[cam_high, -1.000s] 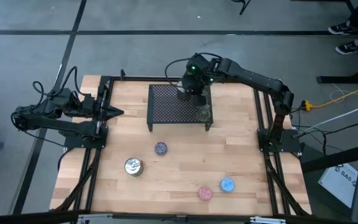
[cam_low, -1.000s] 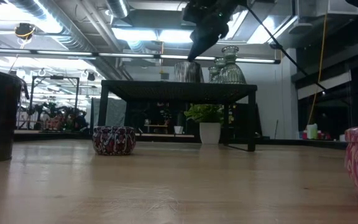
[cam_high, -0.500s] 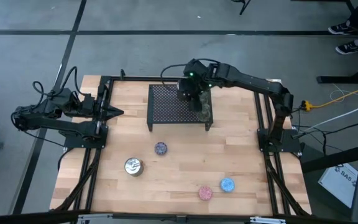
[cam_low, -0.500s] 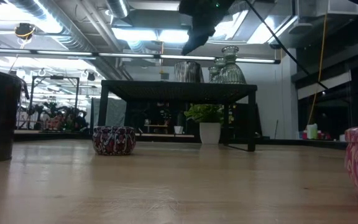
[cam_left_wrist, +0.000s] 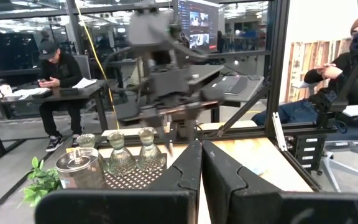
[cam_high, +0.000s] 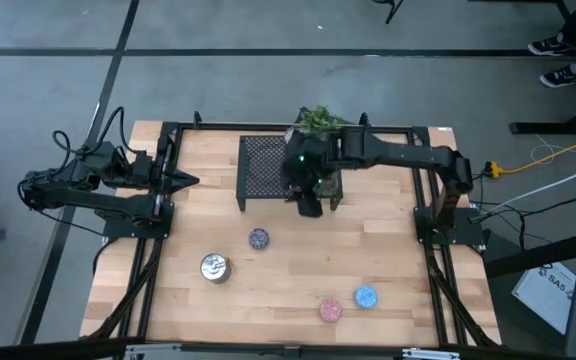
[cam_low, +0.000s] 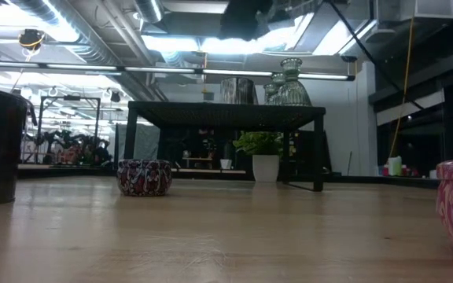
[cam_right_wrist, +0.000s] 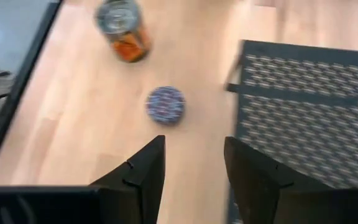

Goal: Pick & Place candle stick holders
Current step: Move the red patterned scented candle to the center of the table

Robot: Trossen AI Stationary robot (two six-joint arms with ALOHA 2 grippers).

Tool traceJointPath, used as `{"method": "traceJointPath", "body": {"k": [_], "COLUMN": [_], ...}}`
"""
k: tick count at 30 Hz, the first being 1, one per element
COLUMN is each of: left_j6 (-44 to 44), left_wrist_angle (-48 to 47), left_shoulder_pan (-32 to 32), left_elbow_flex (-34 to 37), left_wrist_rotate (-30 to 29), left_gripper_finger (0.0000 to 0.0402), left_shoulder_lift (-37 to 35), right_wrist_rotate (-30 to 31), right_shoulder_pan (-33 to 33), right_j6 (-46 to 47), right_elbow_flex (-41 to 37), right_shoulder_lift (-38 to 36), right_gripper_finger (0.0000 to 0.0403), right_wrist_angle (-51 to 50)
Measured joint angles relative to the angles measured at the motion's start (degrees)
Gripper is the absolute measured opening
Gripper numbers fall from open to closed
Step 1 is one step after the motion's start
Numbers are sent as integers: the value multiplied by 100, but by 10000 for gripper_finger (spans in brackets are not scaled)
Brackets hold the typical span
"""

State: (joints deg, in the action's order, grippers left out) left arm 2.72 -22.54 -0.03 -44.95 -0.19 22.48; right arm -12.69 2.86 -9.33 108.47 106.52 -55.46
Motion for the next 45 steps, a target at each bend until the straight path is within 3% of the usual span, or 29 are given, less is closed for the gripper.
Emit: {"method": "traceJointPath", "body": {"k": [8, 21, 33, 45], "left_j6": [0, -2, 0, -2], "left_wrist_angle": [0, 0, 0, 0], "left_shoulder_pan": [2, 2, 0, 2], "left_elbow_flex": [0, 2, 2, 2], "left_wrist_rotate": [1, 2, 2, 1], "left_gripper_finger": [6, 6, 6, 6], "left_shoulder_lift": [0, 0, -2, -2], "right_wrist_rotate": [0, 19, 66, 63], "right_shoulder_pan": [-783, -1711, -2347, -3144], "right_j6": [12, 552, 2328, 4670], "right_elbow_flex": [-101, -1349, -2312, -3058], "right_shoulder_lift": [151, 392, 442, 444], "right_gripper_finger": [167, 166, 166, 166], "right_wrist_angle": [95, 1071, 1402, 2685]}}
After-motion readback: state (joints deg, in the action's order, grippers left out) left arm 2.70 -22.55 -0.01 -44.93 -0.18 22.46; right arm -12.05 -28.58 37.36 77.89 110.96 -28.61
